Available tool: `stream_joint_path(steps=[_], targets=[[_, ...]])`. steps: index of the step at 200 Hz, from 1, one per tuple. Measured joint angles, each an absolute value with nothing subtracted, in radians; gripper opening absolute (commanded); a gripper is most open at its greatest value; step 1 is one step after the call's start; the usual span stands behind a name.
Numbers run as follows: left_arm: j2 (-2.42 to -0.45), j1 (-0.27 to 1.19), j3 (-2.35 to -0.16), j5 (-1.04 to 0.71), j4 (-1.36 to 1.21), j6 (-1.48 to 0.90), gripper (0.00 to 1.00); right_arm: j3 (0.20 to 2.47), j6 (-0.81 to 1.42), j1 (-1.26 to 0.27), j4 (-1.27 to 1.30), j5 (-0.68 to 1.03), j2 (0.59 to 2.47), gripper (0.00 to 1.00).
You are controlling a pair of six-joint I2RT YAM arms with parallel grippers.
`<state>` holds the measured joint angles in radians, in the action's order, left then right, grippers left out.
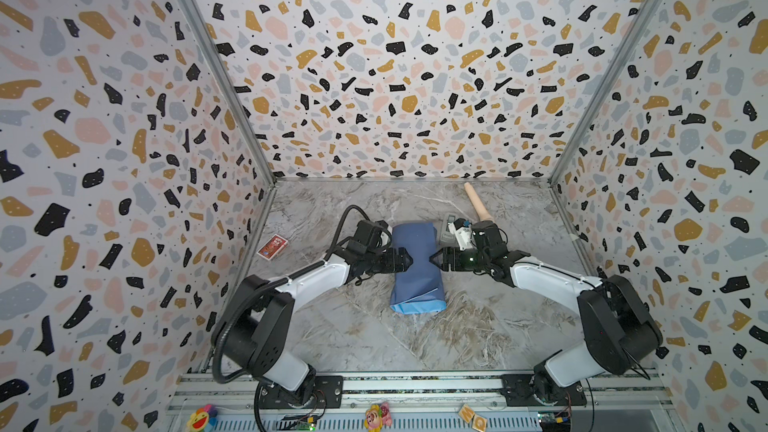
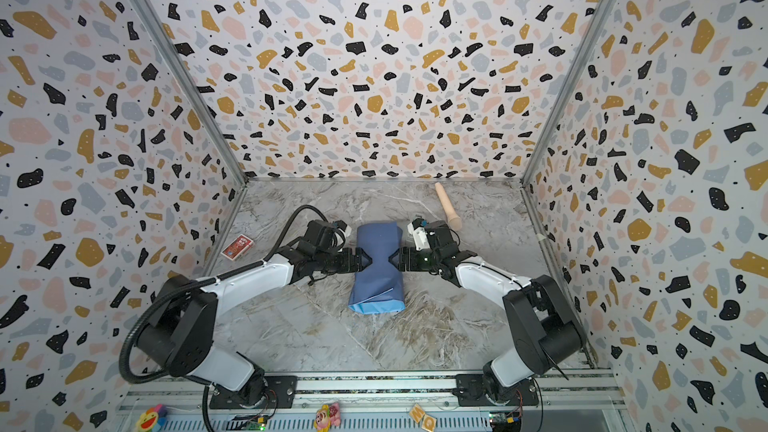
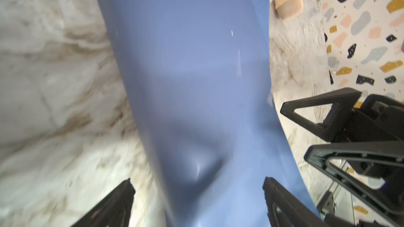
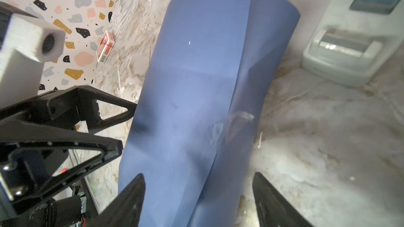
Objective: Wrap the gift box in paper
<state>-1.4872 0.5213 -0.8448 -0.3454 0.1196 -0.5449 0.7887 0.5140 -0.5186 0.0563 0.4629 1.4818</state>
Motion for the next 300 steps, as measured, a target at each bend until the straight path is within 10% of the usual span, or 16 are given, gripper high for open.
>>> stream_joint_path(steps=[300], targets=[[-1.406,0.663,-0.621,-0.155,0.061,-0.524,0.82,0.632,0.47,-0.629,0.106,0.264,1.51,0.55]])
